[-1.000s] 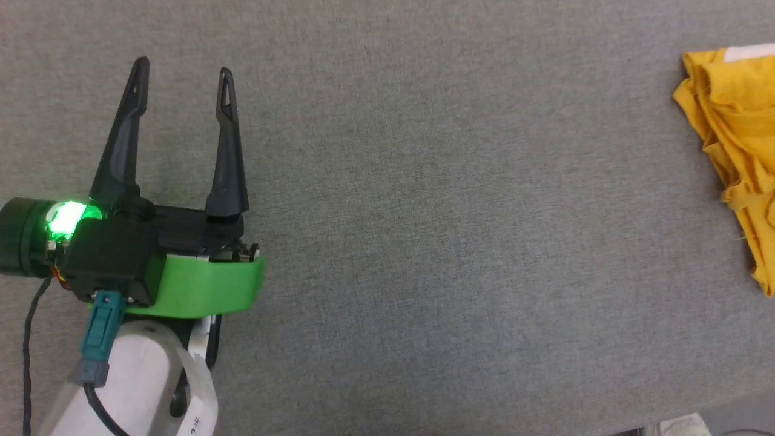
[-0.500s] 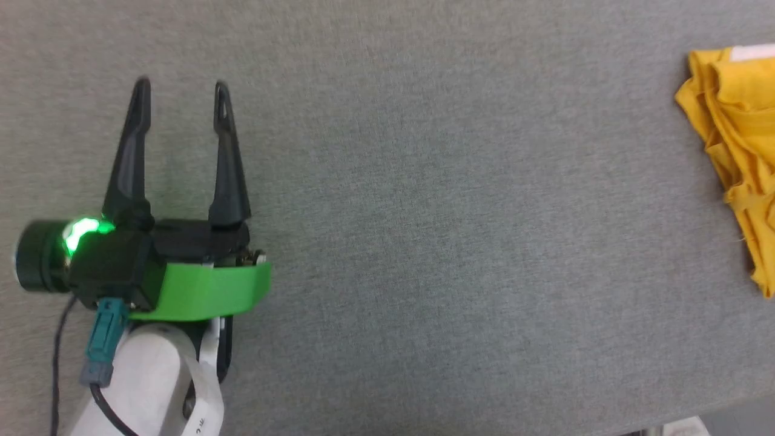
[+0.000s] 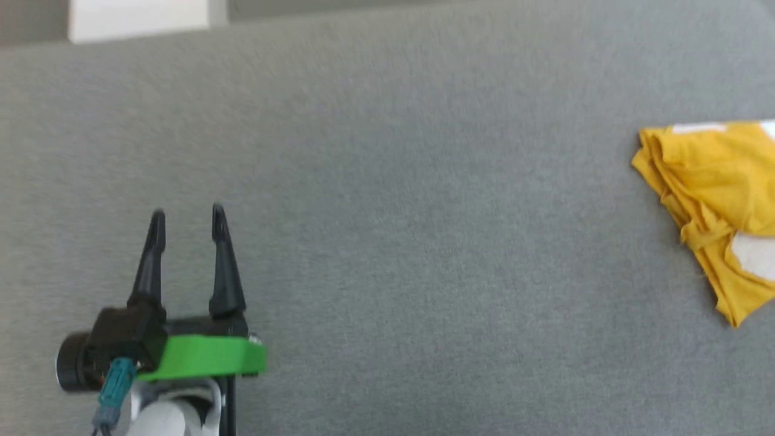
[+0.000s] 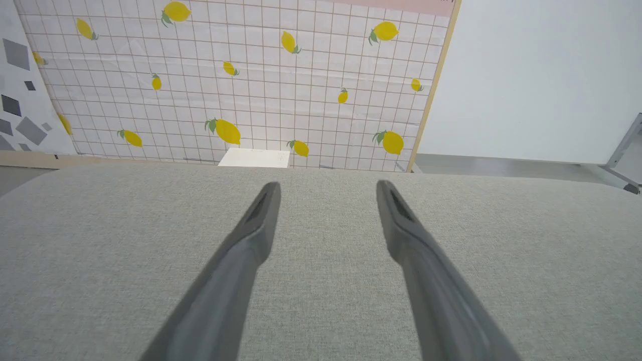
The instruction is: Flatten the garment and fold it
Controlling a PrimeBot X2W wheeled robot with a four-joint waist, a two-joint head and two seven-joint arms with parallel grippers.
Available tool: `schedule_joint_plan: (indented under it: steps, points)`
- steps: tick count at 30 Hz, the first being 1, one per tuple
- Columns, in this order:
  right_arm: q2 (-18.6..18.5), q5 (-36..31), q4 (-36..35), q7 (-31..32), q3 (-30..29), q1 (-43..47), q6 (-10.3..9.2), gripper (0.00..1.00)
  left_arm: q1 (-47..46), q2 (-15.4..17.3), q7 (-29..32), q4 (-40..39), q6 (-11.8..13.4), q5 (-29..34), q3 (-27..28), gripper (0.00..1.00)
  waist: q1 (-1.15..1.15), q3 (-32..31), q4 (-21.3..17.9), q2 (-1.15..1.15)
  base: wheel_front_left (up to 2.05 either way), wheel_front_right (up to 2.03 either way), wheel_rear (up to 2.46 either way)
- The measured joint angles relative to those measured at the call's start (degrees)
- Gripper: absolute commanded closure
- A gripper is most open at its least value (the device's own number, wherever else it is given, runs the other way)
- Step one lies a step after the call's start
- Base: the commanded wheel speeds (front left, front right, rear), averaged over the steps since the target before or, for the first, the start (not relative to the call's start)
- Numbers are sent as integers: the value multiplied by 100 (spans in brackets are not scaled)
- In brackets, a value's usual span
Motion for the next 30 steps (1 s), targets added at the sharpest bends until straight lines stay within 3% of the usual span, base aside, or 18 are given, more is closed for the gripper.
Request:
schedule_joint_plan:
  steps: [8,13,19,30]
  points:
    - [1077,25,-1604,-49,-320,1184,-1,0,502,-33,-2,229,-52,-261,-19,0,0,-852,266,0,0,0,0]
    - [1666,-297,-2220,-502,-393,1833,-1,0,692,-79,-54,349,-107,-288,-110,0,0,-1194,507,0,0,0,0]
    - [2199,-730,-2383,-1054,-412,2455,-1,0,861,-119,-151,602,-302,-293,-196,0,0,-1483,768,0,0,0,0]
    - [2551,-1399,-1959,-1781,-388,3122,-1,0,982,-345,-171,1076,-653,-253,-141,0,0,-1799,997,0,0,0,0]
